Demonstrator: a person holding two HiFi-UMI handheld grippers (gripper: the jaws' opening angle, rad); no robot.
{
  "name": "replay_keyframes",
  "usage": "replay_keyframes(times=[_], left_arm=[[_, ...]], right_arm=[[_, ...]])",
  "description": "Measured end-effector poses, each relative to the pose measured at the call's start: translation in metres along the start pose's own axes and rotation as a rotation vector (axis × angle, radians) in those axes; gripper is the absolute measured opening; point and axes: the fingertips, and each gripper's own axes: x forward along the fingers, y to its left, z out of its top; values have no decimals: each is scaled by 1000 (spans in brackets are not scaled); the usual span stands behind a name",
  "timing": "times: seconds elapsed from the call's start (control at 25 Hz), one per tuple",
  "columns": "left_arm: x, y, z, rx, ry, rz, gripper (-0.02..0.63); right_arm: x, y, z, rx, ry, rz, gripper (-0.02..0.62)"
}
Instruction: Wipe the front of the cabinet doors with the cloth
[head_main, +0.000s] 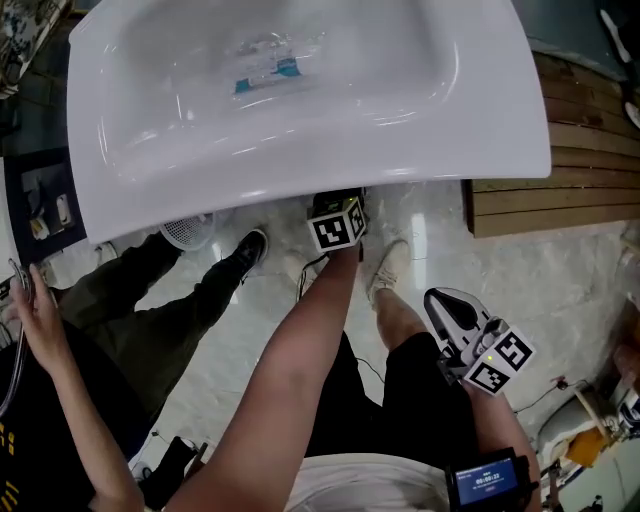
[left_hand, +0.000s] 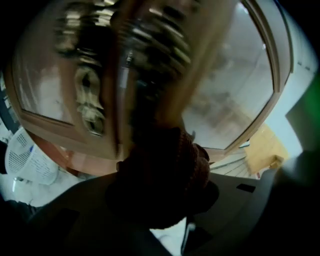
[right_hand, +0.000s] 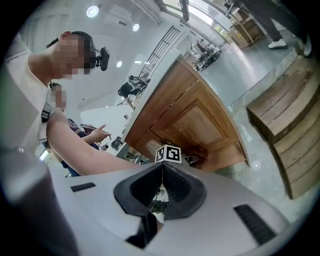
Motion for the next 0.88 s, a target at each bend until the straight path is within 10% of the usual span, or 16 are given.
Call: replay_keyframes(times=[0.6,0.88], left_arm=[[-111,81,72,292,-110,82,152],[-124,84,77,137,-87,3,152]], right_arm=[[48,77,-7,-60,69,99,14],[65,92,-11,-76,75,104,14]])
